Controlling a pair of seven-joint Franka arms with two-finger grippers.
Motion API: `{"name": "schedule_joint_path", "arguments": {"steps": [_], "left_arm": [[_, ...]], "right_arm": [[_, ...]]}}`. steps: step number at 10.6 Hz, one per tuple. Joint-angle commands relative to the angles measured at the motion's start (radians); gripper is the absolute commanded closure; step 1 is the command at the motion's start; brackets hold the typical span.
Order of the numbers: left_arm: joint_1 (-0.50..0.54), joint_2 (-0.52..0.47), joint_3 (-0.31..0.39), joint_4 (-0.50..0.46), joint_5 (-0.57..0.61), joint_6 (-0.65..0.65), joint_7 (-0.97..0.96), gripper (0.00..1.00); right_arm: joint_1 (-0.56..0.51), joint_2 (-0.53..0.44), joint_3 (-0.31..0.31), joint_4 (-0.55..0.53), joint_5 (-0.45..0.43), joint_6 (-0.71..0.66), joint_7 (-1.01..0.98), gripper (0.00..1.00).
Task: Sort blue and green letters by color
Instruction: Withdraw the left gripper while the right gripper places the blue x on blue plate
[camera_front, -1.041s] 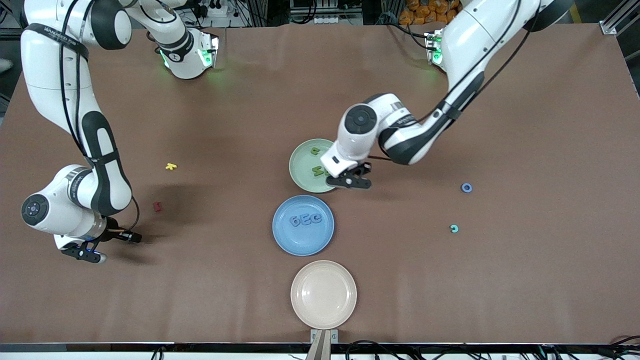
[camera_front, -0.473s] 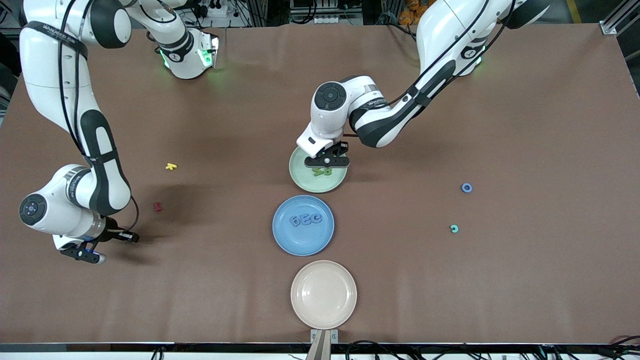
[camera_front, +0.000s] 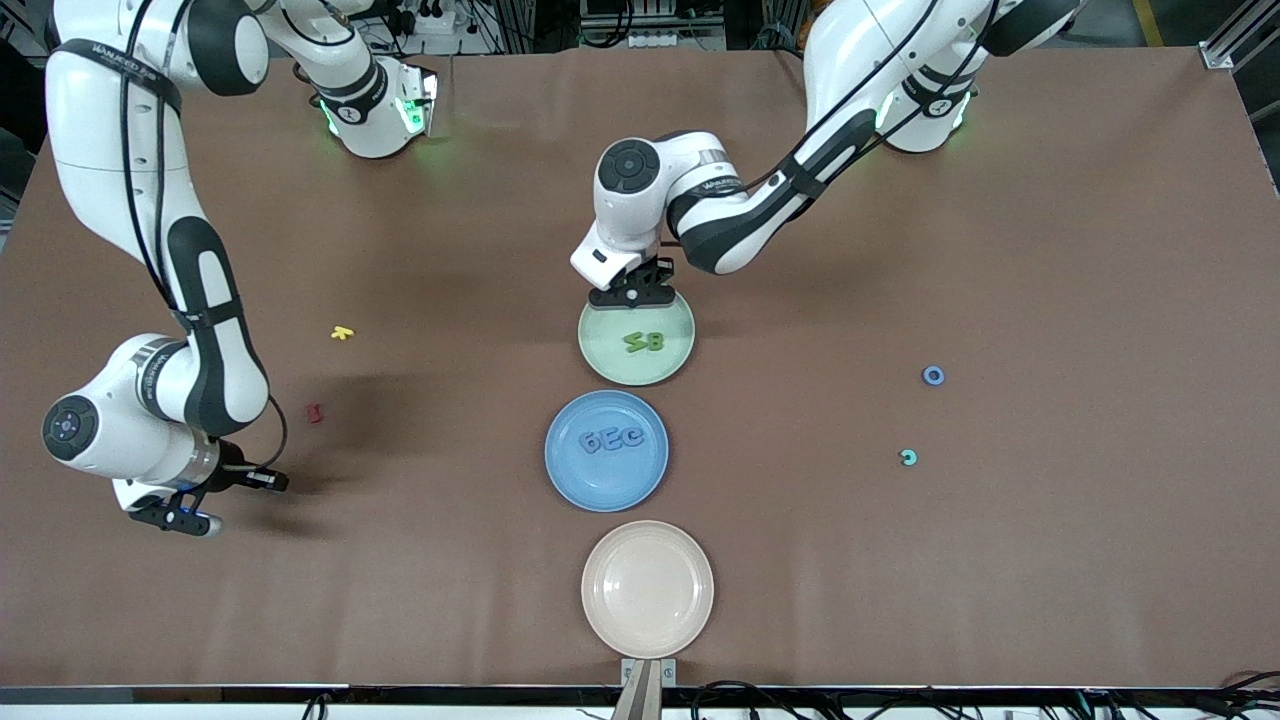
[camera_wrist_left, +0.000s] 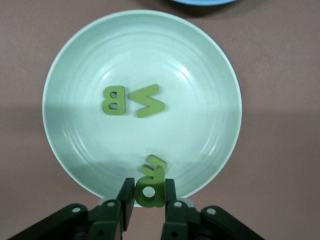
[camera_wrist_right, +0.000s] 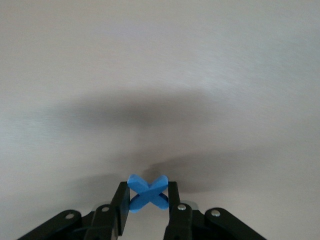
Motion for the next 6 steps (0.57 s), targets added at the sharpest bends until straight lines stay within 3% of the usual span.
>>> {"name": "schedule_joint_path", "arguments": {"steps": [1,4,6], "left_arm": [[-0.003,0.001,0.037,0.028,-0.015,-0.023,0.019,0.0],[0.049,-0.03,0.039,0.069,-0.019,-0.034,0.056,0.0],[0.165,-0.103,0.038,0.077,-0.015,-0.053,0.193,0.0]], "right_arm": [[0.049,-0.009,0.001,0.03,0.017,-0.021,0.01,1.0],[0.139,-0.007,0.003,0.055,0.041,-0.011,0.016,1.0],[0.231,-0.006,0.001,0.059,0.203,-0.007,0.026,1.0]]}}
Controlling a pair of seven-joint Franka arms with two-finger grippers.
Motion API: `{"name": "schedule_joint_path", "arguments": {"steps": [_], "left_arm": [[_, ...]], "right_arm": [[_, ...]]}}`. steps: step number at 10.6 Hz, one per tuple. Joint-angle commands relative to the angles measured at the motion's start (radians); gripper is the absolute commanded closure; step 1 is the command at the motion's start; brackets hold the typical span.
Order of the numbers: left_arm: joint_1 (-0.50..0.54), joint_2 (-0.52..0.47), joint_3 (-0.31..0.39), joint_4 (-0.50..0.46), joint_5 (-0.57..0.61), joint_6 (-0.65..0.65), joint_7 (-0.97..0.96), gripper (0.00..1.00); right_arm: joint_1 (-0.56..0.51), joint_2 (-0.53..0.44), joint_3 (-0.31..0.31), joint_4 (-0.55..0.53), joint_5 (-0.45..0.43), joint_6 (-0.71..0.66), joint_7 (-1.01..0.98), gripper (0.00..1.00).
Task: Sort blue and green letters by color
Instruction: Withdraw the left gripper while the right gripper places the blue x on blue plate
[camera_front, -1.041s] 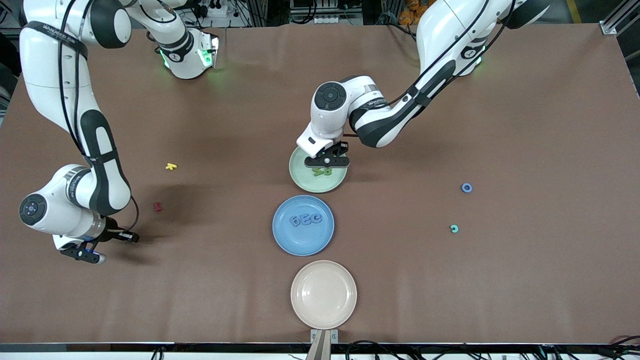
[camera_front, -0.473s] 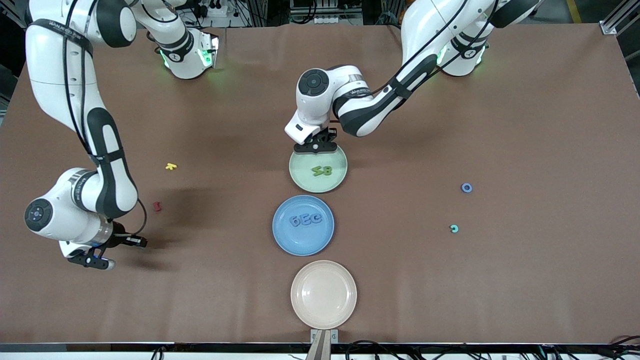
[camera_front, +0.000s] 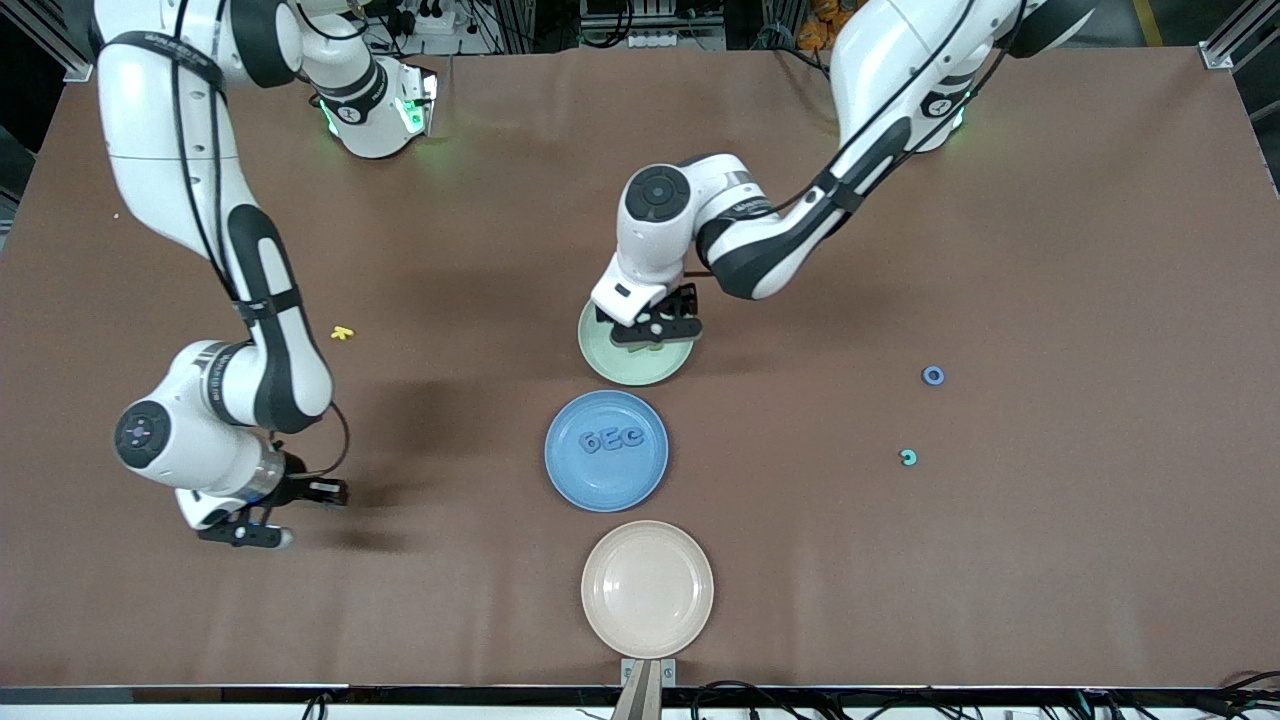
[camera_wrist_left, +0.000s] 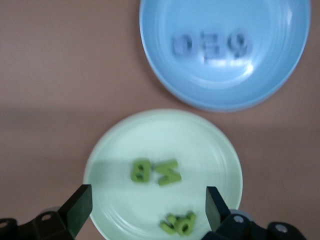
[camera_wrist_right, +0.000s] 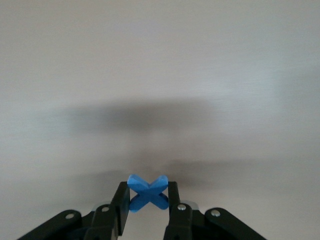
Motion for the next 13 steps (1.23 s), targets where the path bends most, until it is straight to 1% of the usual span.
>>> {"name": "schedule_joint_path", "arguments": {"steps": [1,4,5,6,7,8,9,10,11,12,13], "left_arm": [[0.178,-0.119,-0.005,0.007,-0.022,-0.052,0.279,0.0],[0.294,-0.201,-0.016,0.01,-0.032,-0.157,0.318,0.0],[0.334,-0.252,-0.022,0.011,-0.032,-0.222,0.327,0.0],[0.386,-0.302,-0.025,0.01,-0.032,-0.28,0.385,0.0],[0.438,-0.354,-0.037,0.01,-0.079,-0.335,0.512,0.0],[0.479,-0.397,-0.036,0.01,-0.148,-0.353,0.583,0.0],[0.524,-0.417,-0.037,0.01,-0.166,-0.371,0.61,0.0],[0.529,-0.452,-0.027,0.011,-0.168,-0.385,0.631,0.0],[0.517,-0.496,0.002,0.008,-0.167,-0.394,0.677,0.0],[0.509,-0.517,0.031,0.013,-0.17,-0.449,0.699,0.0],[0.494,-0.555,0.077,0.014,-0.173,-0.481,0.743,0.0]], "right_arm": [[0.121,-0.005,-0.006,0.015,0.202,-0.004,0.015,1.0],[0.227,-0.001,-0.004,0.016,0.309,0.039,0.015,1.0],[0.263,0.002,0.0,0.018,0.345,0.068,0.015,1.0],[0.305,0.005,0.009,0.021,0.375,0.11,0.015,1.0],[0.345,0.005,0.009,0.021,0.404,0.134,0.015,1.0],[0.378,0.005,0.009,0.021,0.422,0.136,0.017,1.0],[0.41,0.005,0.009,0.021,0.432,0.138,0.044,1.0],[0.435,0.005,0.009,0.025,0.432,0.148,0.09,0.93],[0.471,0.013,0.022,0.029,0.432,0.177,0.125,0.9],[0.487,0.015,0.046,0.029,0.43,0.218,0.147,0.86],[0.491,0.013,0.055,0.029,0.43,0.231,0.149,0.7]]}}
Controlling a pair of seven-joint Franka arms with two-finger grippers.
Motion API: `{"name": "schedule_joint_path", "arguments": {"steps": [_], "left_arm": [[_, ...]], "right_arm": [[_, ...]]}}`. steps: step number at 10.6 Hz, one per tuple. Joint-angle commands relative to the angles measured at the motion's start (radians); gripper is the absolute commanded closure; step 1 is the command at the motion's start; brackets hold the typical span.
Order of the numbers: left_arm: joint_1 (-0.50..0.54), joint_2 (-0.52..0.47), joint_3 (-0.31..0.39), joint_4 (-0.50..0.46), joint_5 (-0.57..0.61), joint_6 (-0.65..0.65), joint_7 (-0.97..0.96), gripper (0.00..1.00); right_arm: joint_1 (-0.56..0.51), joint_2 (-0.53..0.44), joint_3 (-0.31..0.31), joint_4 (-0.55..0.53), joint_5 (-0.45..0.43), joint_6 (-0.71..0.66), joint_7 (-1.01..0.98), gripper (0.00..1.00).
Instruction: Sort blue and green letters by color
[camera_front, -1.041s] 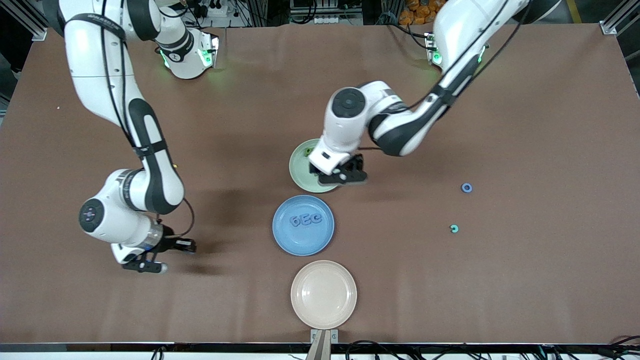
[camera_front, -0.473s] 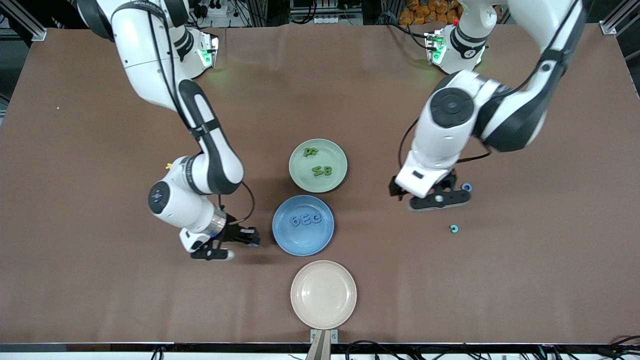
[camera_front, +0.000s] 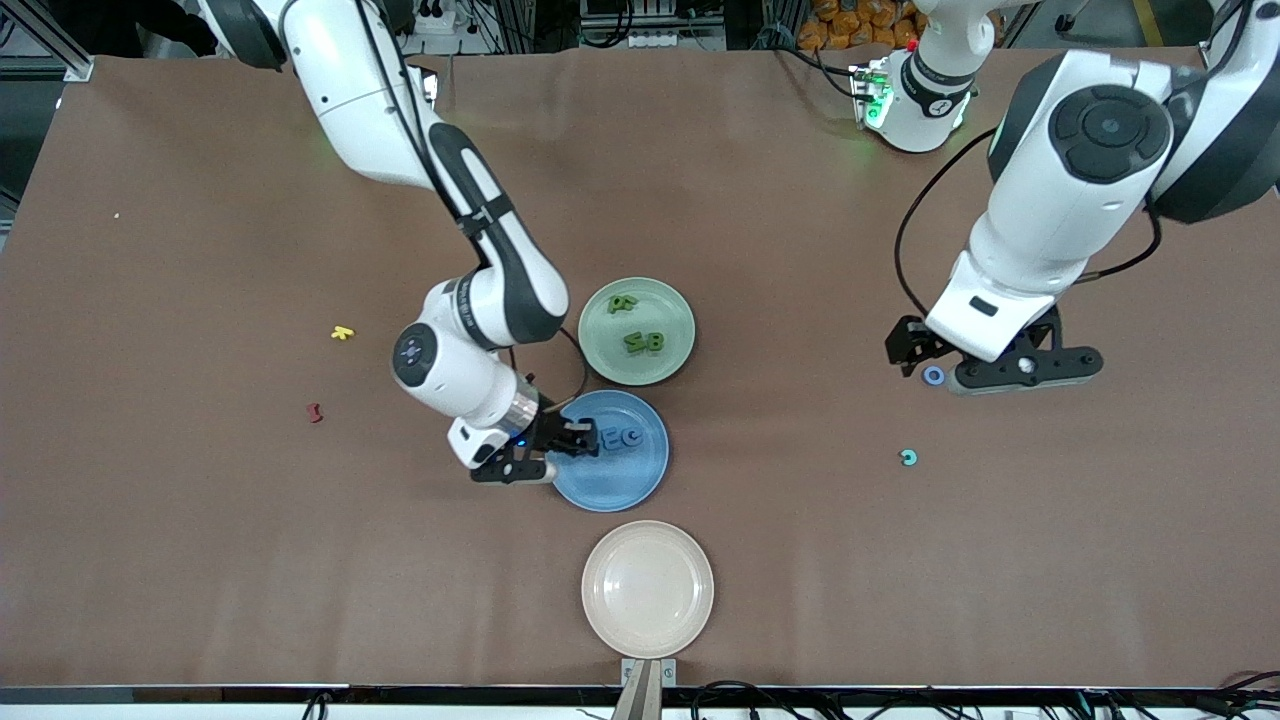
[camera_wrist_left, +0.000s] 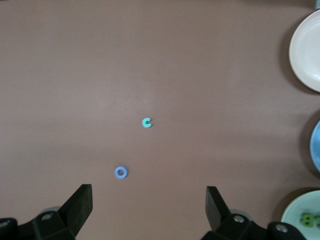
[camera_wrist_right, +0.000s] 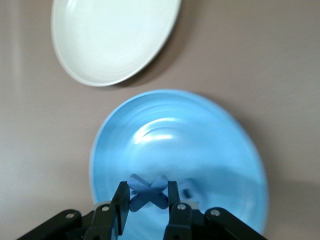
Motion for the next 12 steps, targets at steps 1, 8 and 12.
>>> {"name": "schedule_joint_path", "arguments": {"steps": [1,8,12], "left_arm": [[-0.058,-0.133,0.142,-0.022,-0.064,-0.089,0.155,0.0],[-0.162,-0.183,0.467,0.098,-0.257,-0.248,0.323,0.0],[-0.17,-0.175,0.46,0.118,-0.256,-0.332,0.323,0.0]], "right_arm": [[0.031,0.009,0.021,0.014,0.014,0.046,0.031,0.35],[-0.007,-0.014,0.015,-0.015,-0.043,0.048,0.022,0.0],[-0.157,-0.018,-0.013,0.01,-0.332,-0.126,0.019,0.0]]}}
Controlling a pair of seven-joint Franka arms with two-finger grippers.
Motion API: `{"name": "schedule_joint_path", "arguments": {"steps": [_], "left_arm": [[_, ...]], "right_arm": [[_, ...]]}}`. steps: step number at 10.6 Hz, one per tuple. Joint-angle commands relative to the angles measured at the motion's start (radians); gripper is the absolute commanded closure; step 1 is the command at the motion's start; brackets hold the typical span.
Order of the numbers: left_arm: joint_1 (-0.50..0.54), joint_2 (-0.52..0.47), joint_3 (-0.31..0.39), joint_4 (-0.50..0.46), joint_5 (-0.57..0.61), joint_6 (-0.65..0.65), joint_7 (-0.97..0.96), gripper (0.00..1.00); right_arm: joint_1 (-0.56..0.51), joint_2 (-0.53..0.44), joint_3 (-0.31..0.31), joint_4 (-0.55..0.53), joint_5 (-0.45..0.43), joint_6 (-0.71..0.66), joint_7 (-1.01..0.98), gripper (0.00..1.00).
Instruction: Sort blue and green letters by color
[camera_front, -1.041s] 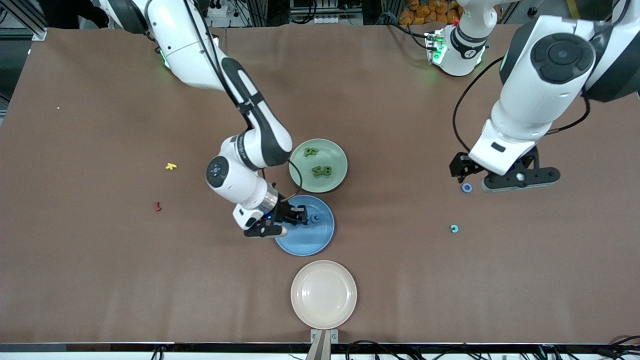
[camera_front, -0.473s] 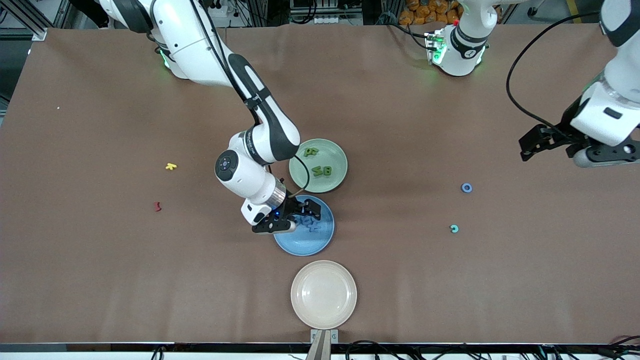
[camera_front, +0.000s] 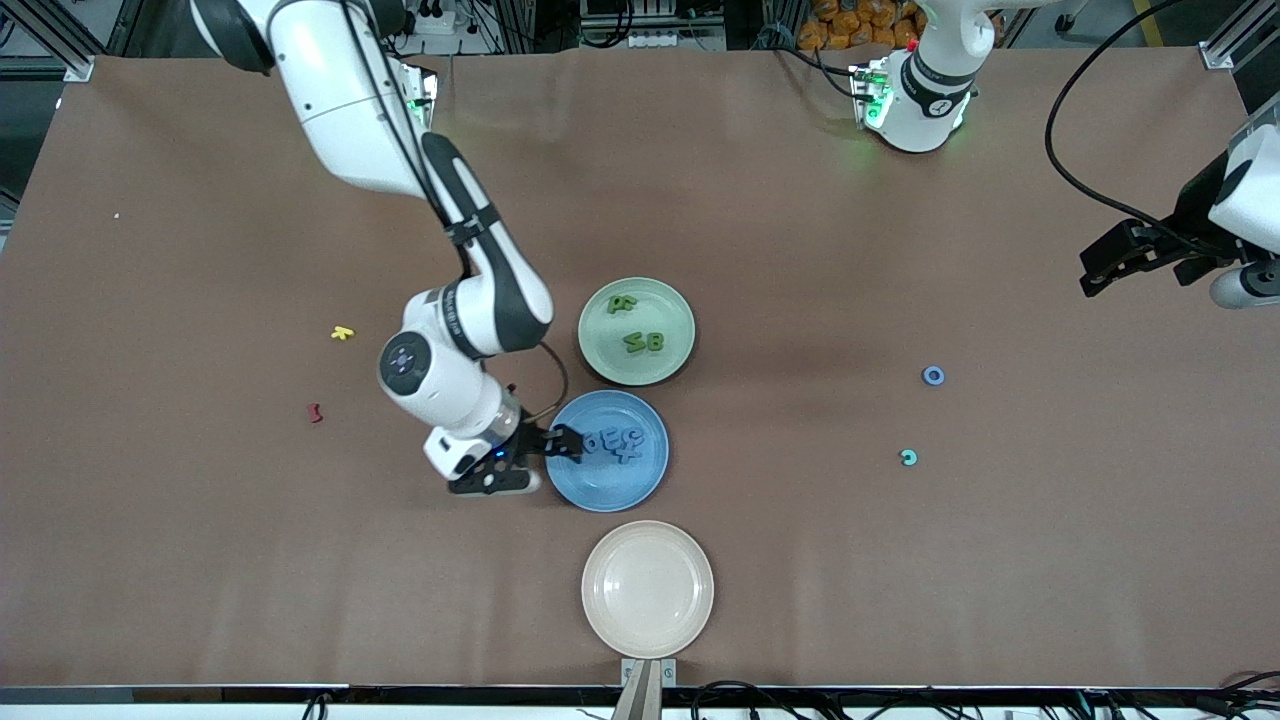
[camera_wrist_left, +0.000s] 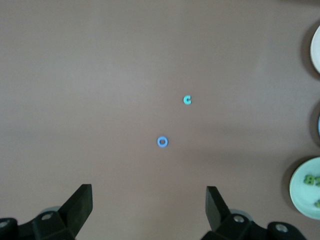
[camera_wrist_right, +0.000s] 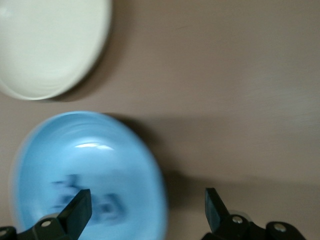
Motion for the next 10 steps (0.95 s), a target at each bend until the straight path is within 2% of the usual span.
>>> {"name": "schedule_joint_path", "arguments": {"steps": [1,3,6,8,10], "left_arm": [[-0.02,0.005,0.01,0.04,-0.019,-0.124,0.011,0.0],[-0.017,0.004,0.007,0.04,-0.016,-0.133,0.011,0.0],[-0.006,0.005,0.016,0.044,-0.018,-0.152,0.03,0.0],[-0.004,0.004,0.015,0.044,-0.025,-0.153,0.033,0.0],[-0.009,0.005,0.011,0.044,-0.018,-0.153,0.033,0.0]], "right_arm": [[-0.133,-0.025,0.009,0.008,-0.165,-0.082,-0.007,0.0],[-0.217,-0.062,0.009,0.007,-0.219,-0.153,-0.076,0.0],[-0.369,-0.168,0.008,-0.007,-0.227,-0.344,-0.238,0.0],[-0.426,-0.255,0.008,-0.042,-0.361,-0.372,-0.242,0.0],[-0.474,-0.35,0.008,-0.079,-0.379,-0.43,-0.239,0.0]]}}
